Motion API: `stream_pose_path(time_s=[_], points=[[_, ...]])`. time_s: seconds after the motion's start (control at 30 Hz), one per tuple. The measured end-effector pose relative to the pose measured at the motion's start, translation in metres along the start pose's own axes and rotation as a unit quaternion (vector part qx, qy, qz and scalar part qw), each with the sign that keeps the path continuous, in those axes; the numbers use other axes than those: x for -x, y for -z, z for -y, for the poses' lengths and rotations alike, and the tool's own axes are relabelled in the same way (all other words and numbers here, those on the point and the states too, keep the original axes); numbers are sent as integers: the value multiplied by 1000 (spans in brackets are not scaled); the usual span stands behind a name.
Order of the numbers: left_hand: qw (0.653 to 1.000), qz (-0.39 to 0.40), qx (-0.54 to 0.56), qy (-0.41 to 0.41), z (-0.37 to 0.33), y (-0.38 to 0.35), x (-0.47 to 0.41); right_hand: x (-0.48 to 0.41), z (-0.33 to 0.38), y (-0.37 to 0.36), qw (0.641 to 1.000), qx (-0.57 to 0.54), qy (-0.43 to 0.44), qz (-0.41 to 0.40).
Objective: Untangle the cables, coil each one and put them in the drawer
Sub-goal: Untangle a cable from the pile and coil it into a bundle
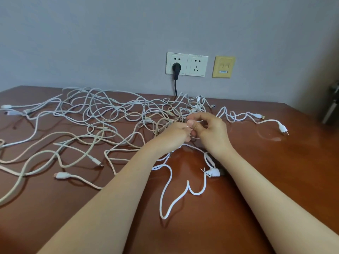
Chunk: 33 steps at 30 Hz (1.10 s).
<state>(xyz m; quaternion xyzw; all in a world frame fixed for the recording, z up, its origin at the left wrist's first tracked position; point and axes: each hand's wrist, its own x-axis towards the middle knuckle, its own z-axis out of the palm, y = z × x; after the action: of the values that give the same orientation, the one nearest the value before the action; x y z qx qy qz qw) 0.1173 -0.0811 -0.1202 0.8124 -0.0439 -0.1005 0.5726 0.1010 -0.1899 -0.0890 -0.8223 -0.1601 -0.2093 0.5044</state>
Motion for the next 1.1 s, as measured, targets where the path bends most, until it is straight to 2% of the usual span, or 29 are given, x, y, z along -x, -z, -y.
stream_pose_path(time_s=[0.13,0.2,0.3,0.37,0.5,0.6,0.7,0.97,1.1], points=[[995,-12,17,-94,-25,17,19,-2,-5,3,999,-22,-30,27],[995,-24,38,-90,-18,16,12,-3,-7,5,995,-81,-47,41],[992,-84,75,-56,-19,22,4,-2,-4,6,983,-161,-51,65],[988,-113,95,-53,-22,24,2,-3,-1,6,975,-209,-57,49],[989,-105,96,-37,-25,20,8,-4,1,10,950,-293,-101,40],[990,-109,88,-31,-27,20,9,-3,-3,7,959,-251,-115,57],[990,-107,87,-41,-29,19,11,-1,0,-2,971,-208,-93,69],[990,-96,75,-75,-26,18,17,-1,4,2,969,-228,-80,41],[989,-78,89,-83,-26,16,22,-4,7,0,977,-194,-85,-4]])
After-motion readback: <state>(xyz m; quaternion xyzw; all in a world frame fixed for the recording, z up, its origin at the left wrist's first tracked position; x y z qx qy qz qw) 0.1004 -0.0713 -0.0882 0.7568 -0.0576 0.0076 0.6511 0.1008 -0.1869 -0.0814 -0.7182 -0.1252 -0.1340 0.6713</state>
